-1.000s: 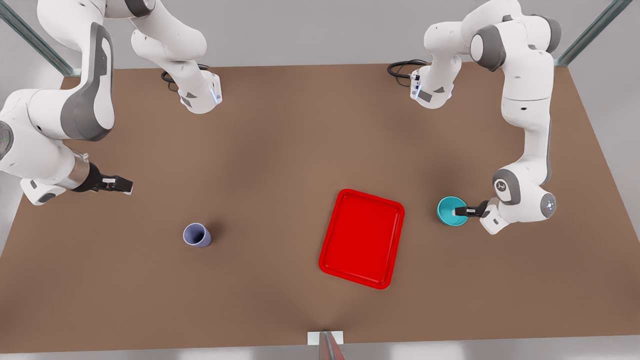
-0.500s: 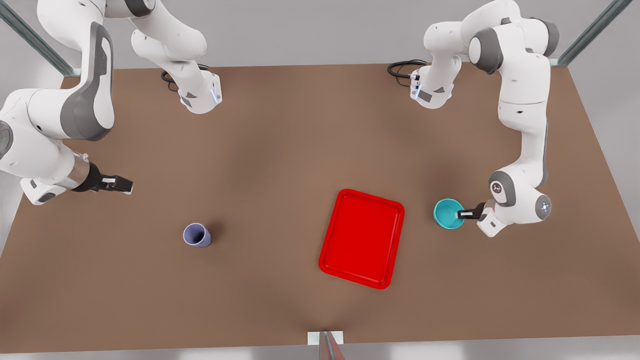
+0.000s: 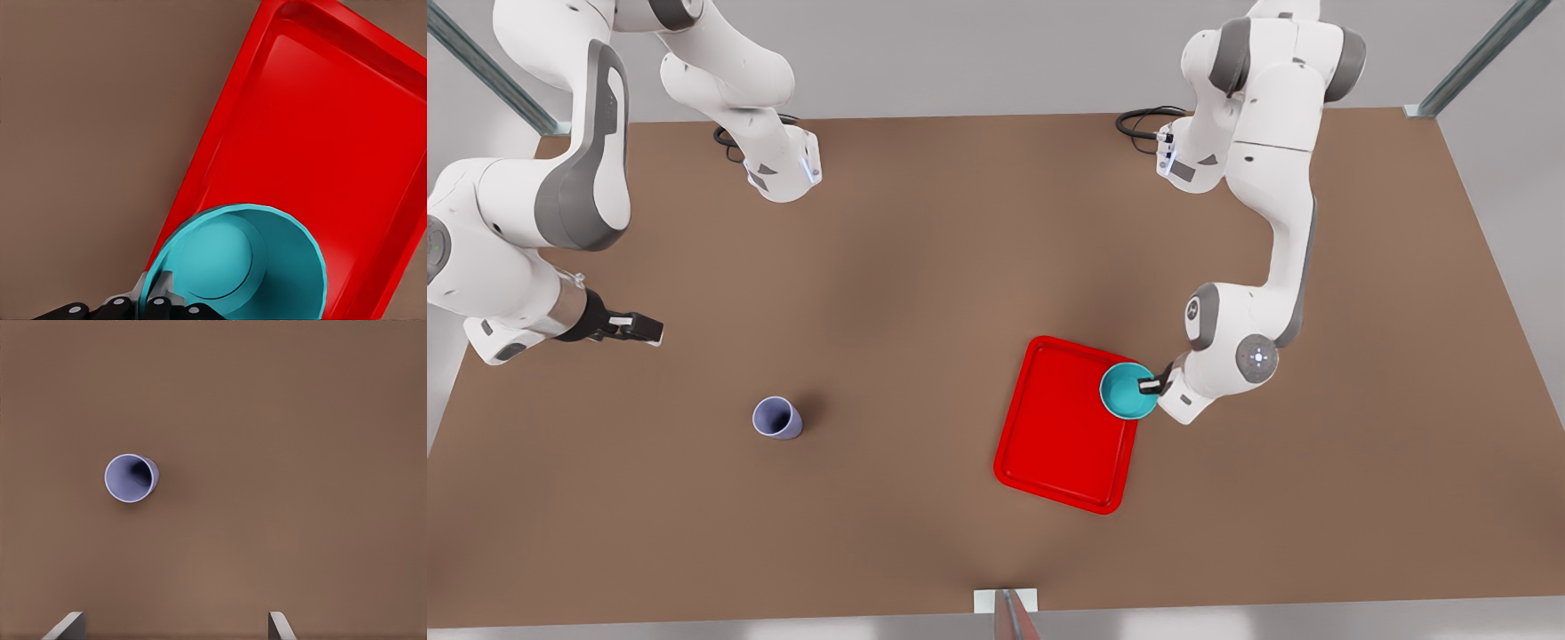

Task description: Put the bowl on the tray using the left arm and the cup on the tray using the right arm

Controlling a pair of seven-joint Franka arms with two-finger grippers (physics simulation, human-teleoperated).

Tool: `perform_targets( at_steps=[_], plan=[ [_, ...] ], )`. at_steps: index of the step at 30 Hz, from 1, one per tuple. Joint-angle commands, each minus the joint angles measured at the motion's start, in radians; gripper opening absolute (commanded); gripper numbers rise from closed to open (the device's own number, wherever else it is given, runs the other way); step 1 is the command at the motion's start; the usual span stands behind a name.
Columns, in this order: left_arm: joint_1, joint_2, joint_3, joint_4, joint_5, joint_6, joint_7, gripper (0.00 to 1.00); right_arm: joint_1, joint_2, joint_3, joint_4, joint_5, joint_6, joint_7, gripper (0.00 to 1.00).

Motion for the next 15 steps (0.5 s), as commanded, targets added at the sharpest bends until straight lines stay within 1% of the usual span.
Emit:
perform_targets(
  at_steps=[1, 5, 7, 8, 12, 13, 14, 15],
  plan=[
    [-0.005, 0.001, 0.0, 0.0, -0.15, 0.001, 0.004, 0.21, -0.001, 0.0, 0.0, 0.0, 0.0, 0.0, 0.0, 1.0],
    [-0.022, 0.018, -0.002, -0.009, -0.154, 0.0, -0.001, 0.21, 0.001, 0.0, 0.0, 0.0, 0.0, 0.0, 0.0, 1.0],
    [-0.024, 0.025, -0.011, -0.009, -0.176, 0.009, -0.001, 0.79, -0.001, 0.0, 0.0, 0.0, 0.0, 0.0, 0.0, 1.0],
    [-0.024, 0.025, -0.012, -0.009, -0.177, 0.02, -0.005, 1.0, 0.004, 0.001, 0.0, 0.002, -0.002, 0.0, 0.0, 1.0],
    [-0.022, 0.013, -0.006, -0.006, -0.174, 0.004, -0.01, 1.0, 0.004, 0.008, 0.0, 0.002, -0.002, -0.002, 0.005, 1.0],
    [-0.012, -0.025, 0.066, 0.003, -0.027, -0.028, 0.008, 1.0, 0.004, 0.012, 0.0, 0.009, 0.0, -0.002, 0.006, 1.0],
    [0.001, -0.05, 0.112, 0.052, 0.114, -0.085, 0.045, 1.0, -0.001, 0.031, 0.0, 0.023, 0.003, -0.002, -0.002, 1.0],
    [0.021, -0.1, 0.144, 0.113, 0.214, -0.2, 0.089, 1.0, -0.002, 0.052, 0.0, 0.045, 0.003, 0.0, -0.006, 1.0]
  ],
)
